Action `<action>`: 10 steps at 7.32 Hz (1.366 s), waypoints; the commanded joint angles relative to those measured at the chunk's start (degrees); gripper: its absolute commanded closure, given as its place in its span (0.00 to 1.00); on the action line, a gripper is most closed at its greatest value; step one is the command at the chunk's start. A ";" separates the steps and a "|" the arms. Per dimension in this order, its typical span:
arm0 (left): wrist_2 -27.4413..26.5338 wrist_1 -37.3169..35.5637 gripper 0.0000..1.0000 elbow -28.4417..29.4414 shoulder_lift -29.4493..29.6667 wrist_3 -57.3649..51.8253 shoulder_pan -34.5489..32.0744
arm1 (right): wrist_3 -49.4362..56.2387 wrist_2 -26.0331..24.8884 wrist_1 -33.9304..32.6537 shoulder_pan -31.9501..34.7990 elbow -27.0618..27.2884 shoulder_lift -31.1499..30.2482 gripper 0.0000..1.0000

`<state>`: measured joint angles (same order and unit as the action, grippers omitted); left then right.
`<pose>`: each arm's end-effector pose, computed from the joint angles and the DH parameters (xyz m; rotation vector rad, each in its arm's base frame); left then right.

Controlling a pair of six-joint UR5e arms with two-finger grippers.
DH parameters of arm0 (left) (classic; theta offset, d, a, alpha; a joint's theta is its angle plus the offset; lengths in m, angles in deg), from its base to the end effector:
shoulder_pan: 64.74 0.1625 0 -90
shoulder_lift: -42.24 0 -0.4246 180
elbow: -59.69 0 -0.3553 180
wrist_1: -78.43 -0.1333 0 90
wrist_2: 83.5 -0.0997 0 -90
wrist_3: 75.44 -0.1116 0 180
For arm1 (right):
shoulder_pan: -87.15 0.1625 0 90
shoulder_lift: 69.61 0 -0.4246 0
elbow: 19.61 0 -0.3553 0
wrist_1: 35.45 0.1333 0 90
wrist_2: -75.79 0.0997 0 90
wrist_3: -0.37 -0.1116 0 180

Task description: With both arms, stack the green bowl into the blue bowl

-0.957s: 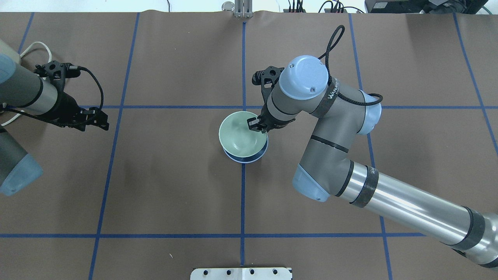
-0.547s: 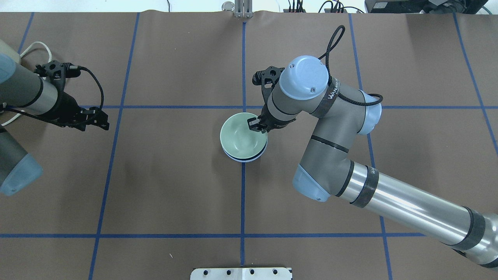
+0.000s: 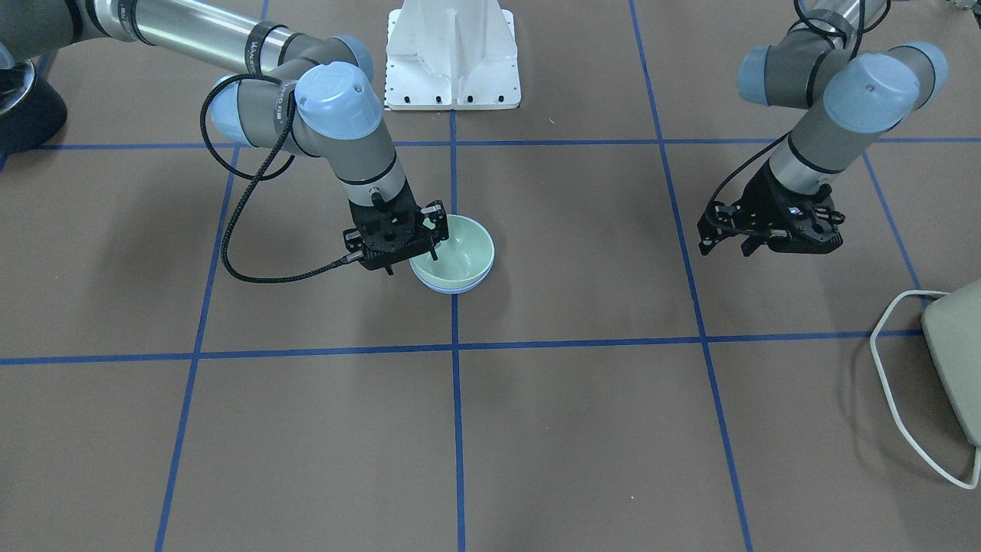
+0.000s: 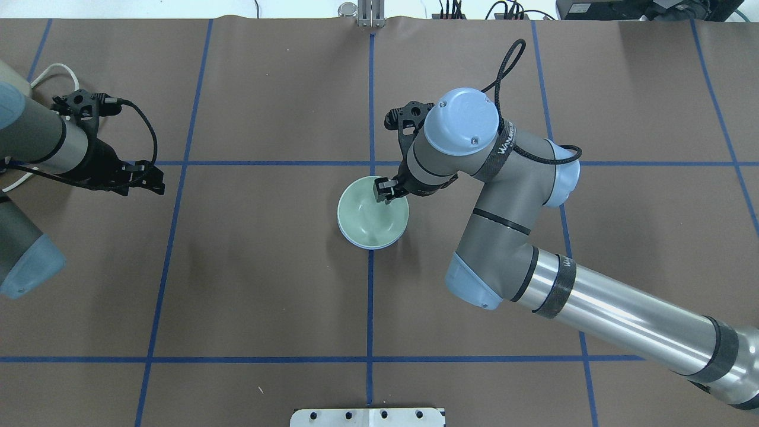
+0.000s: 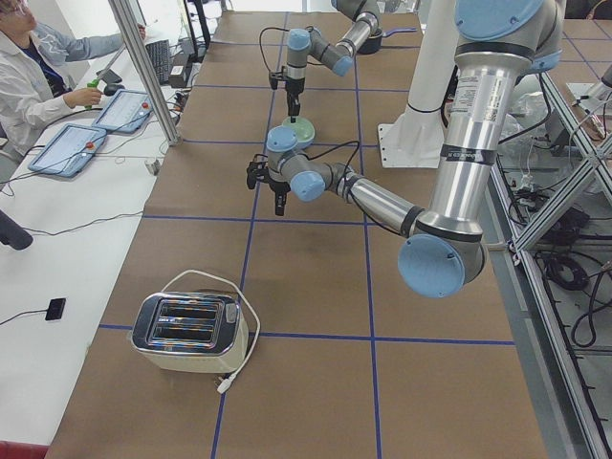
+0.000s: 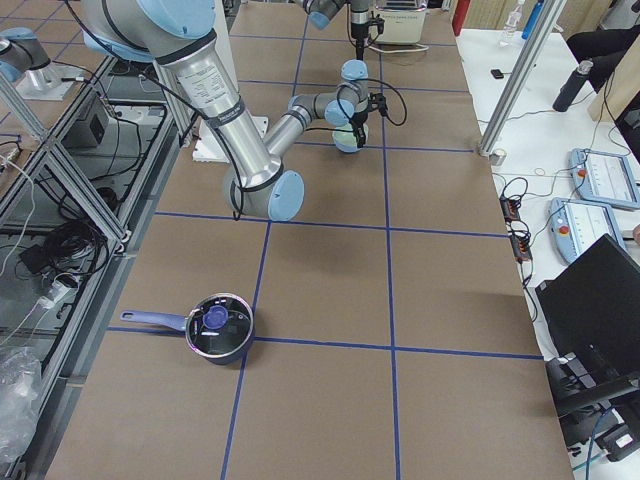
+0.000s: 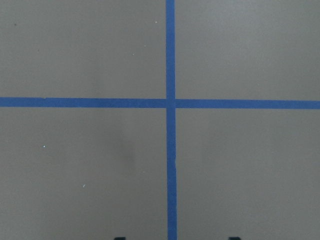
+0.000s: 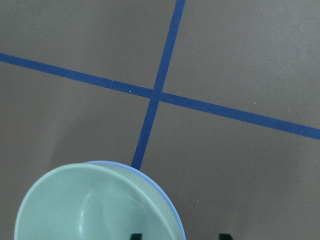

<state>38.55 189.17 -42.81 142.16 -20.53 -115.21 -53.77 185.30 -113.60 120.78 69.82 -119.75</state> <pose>0.2859 -0.4629 0.4460 0.1070 0.8980 -0.0393 -0.5226 -0.4630 0.2518 0.2429 -0.9076 -0.1879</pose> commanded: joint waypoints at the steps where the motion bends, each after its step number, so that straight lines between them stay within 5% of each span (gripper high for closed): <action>1: -0.15 0.00 0.25 0.02 -0.07 -0.07 0.02 | 0.00 -0.08 0.10 -0.06 0.40 -0.04 0.01; 4: -0.06 0.00 0.25 -0.07 -0.25 -0.25 -0.16 | 0.00 0.44 0.19 2.03 5.02 -2.48 0.00; 6: 0.02 0.00 0.25 -0.16 -0.42 -1.65 -0.42 | 0.09 6.64 0.53 9.31 12.07 -8.89 0.00; 10: 0.37 -0.09 0.16 -0.51 -6.27 -12.39 -4.09 | 0.87 14.40 1.50 20.21 15.34 -15.39 0.00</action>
<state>38.66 189.00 -43.10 139.43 -26.12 -117.04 -53.50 196.89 -112.25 137.07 84.56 -132.30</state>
